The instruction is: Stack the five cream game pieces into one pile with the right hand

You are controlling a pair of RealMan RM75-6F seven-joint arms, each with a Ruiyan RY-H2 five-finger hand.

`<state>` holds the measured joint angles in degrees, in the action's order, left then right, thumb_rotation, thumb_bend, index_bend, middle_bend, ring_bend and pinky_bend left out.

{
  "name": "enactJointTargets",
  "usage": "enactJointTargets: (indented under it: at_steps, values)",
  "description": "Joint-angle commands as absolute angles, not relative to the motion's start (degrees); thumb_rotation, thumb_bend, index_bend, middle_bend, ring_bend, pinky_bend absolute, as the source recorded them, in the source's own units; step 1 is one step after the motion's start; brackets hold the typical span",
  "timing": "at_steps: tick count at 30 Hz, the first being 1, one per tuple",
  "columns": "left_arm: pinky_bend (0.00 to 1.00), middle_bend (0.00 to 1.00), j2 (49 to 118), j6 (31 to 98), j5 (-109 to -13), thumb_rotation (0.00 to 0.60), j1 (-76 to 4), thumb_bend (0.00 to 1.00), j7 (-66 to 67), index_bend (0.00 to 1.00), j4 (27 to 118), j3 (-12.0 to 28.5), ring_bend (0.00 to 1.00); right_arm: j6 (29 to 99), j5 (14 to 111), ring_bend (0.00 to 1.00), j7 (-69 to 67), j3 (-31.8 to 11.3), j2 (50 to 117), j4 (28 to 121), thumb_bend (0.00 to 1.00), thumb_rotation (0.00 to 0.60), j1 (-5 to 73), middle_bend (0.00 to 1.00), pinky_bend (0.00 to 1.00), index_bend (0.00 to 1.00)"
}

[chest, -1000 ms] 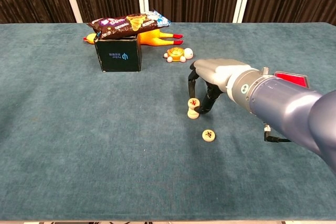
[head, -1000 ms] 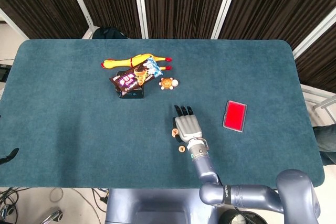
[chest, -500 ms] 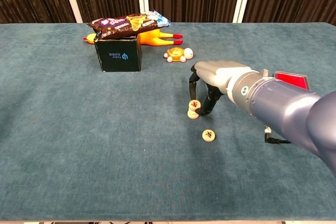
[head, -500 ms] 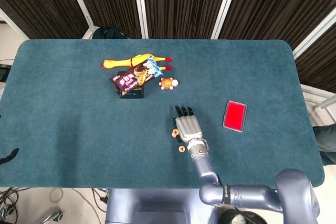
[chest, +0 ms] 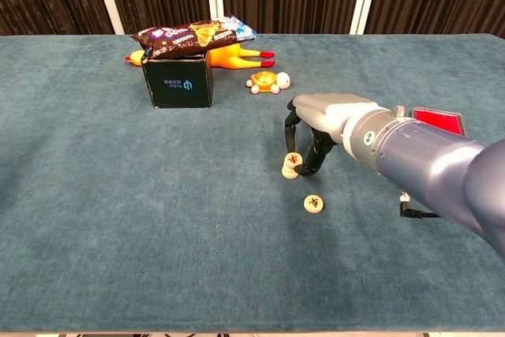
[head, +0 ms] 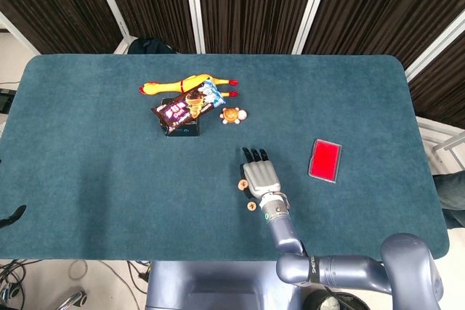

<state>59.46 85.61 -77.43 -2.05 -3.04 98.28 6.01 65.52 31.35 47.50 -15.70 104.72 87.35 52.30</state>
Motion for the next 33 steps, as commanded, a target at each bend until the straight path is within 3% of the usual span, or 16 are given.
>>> enactJointTargets:
  at_steps: [1,23,33]
  values:
    - [0.07,0.00,59.4,85.5,-77.4,0.600,-2.1,0.16,-3.0,0.15,98.3,6.0,0.00,65.6,31.2,0.00,47.5,-15.8,104.7,87.3,0.38,0.600,52.4,0.00,0.00,0.51]
    - [0.07,0.00,59.4,85.6,-77.4,0.600,-2.1,0.16,-2.9,0.15,98.2,6.0,0.00,65.9,30.7,0.00,47.4,-15.6,104.4,88.1,0.38,0.600,52.7,0.00,0.00,0.46]
    - [0.07,0.00,59.4,85.6,-77.4,0.600,-2.0,0.16,-2.9,0.15,98.2,6.0,0.00,68.5,33.9,0.00,46.8,-14.6,101.3,95.1,0.38,0.600,51.4,0.00,0.00,0.42]
